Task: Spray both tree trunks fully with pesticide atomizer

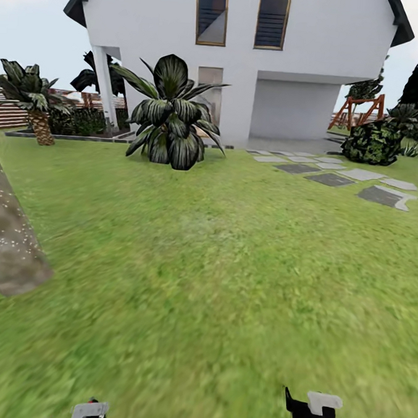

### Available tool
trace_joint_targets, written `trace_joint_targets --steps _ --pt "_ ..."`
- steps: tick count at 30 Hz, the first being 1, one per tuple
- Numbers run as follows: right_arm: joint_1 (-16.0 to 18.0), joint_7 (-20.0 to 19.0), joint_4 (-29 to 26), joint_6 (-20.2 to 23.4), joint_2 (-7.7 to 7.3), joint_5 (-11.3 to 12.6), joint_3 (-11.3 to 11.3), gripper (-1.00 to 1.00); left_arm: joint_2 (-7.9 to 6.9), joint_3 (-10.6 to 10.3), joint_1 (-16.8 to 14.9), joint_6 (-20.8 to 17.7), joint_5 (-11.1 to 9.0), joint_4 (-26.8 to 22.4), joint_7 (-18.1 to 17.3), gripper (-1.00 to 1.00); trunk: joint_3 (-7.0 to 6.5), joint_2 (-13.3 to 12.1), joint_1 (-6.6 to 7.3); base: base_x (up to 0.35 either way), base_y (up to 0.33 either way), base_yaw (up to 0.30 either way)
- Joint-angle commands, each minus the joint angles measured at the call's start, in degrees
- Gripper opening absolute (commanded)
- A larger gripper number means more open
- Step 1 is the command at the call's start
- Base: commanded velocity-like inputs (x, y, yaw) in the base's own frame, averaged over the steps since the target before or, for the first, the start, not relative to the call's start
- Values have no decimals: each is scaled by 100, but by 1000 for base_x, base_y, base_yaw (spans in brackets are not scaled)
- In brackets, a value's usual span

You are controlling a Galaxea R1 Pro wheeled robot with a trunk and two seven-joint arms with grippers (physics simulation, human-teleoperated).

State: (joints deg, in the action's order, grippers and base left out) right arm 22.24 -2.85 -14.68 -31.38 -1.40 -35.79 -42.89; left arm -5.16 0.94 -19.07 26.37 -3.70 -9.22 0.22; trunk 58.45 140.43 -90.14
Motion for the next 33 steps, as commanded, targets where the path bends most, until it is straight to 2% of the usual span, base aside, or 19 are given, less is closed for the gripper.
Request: trace_joint_targets --steps 1,33 --pt "0 0 0 0 0 -2 0 100 0 1 0 0 1 -1 -4 -100 5 0 0 0 -276 -276" --pt "0 -4 0 0 0 0 0 100 5 -5 0 0 1 -1 -4 -100 160 0 0 0 -276 -276"
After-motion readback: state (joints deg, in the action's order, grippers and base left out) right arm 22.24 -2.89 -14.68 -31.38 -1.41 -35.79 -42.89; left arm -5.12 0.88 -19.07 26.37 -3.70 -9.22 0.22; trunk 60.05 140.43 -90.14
